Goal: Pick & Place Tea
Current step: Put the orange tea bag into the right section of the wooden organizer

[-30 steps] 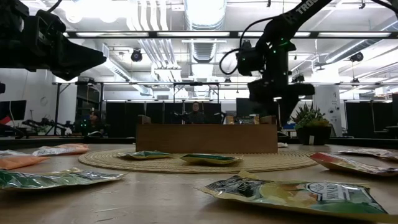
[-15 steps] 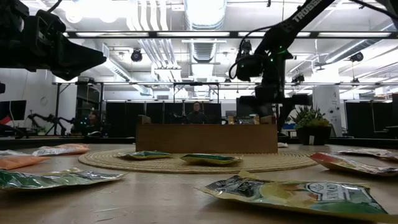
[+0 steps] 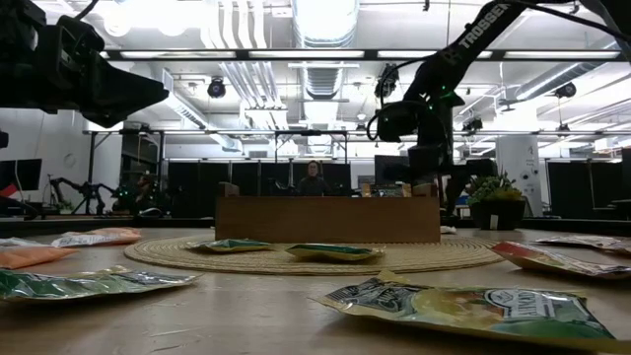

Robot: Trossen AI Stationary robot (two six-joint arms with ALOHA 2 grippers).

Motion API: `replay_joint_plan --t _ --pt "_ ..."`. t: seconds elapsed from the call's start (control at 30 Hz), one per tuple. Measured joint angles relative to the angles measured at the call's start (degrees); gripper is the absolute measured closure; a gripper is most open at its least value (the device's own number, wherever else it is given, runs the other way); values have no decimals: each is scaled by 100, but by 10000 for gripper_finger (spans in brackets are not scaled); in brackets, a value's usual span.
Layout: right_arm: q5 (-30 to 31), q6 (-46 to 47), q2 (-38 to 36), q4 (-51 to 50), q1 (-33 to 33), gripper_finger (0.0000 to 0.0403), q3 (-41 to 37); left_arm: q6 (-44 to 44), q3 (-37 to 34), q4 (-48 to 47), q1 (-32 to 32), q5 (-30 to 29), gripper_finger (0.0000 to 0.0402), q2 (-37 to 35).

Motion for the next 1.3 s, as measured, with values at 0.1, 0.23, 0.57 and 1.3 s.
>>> replay_joint_plan --t 0.1,0.23,0.57,1.3 --pt "-19 -2 55 62 1 207 -61 -2 -1 1 1 2 298 0" --pt "-32 -3 60 415 14 207 -219 -2 0 1 1 1 298 0" --pt "-30 -721 38 728 31 208 -530 -1 -1 0 0 0 298 0" --pt "150 -94 7 656 43 394 -472 -2 1 1 1 0 298 0"
